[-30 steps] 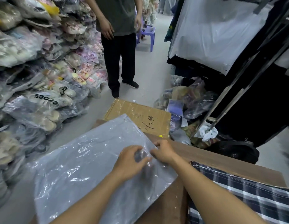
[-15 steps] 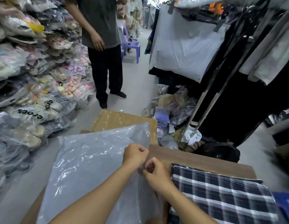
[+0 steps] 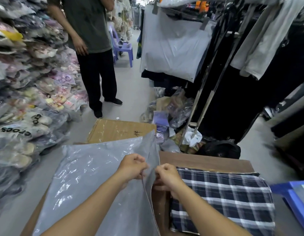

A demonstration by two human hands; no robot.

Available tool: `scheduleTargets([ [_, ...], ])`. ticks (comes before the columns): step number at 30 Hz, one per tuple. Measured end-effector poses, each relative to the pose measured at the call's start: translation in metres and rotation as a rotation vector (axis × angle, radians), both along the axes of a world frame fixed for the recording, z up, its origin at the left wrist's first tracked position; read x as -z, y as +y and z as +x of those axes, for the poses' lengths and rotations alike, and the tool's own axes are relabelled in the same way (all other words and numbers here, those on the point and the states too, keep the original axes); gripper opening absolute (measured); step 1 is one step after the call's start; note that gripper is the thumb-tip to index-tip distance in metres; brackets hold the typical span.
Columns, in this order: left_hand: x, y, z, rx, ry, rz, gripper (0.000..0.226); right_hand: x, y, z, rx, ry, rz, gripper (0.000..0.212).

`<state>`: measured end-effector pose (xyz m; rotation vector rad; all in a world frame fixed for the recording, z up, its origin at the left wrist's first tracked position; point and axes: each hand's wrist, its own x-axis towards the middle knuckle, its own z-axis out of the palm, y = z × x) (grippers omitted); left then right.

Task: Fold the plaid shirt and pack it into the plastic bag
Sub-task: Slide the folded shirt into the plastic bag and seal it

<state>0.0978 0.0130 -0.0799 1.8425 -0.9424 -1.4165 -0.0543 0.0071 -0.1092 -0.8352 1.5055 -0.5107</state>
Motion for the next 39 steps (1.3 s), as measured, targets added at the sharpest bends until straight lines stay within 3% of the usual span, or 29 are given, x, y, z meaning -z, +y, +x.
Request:
scheduleTargets([
  [4,-0.018,-0.009,0.017,-0.077,-0.286,-0.141,0.009,0.003,-0.002,-0.013,-0.197,0.434,-0.179,0.015],
  [6,-0.031,-0.012,0.024,-0.080,-0.474,-0.193,0.012,0.003,-0.004,-0.019,-0.261,0.546,-0.202,0.017],
  [8,-0.043,-0.014,0.029,-0.090,-0.587,-0.243,0.017,0.005,-0.007,-0.022,-0.283,0.609,-0.200,0.019],
  [16,-0.059,-0.014,0.034,-0.152,-0.719,-0.437,0.009,0.011,-0.003,-0.021,-0.341,0.683,-0.225,0.017],
  [20,-0.054,-0.009,0.031,0.084,-0.730,-0.448,0.010,0.003,0.008,-0.016,-0.365,0.774,-0.557,0.017],
  [24,-0.045,0.001,0.018,0.284,-0.827,-0.537,0.011,-0.002,0.018,-0.001,-0.657,0.717,-0.940,0.016],
  [27,-0.039,0.007,0.007,0.453,-0.928,-0.547,0.011,0.006,0.024,0.009,-0.931,0.820,-0.796,0.063],
  [32,-0.037,0.024,-0.006,0.751,-1.152,-0.331,0.031,0.037,0.023,0.003,-1.244,1.074,-0.597,0.129],
  [36,-0.036,0.035,-0.014,0.908,-1.215,-0.128,0.054,0.046,0.017,-0.001,-1.249,1.019,-0.459,0.144],
  [39,-0.047,0.032,-0.015,0.910,-1.227,-0.131,0.042,0.043,0.013,0.000,-1.296,1.018,-0.457,0.137],
])
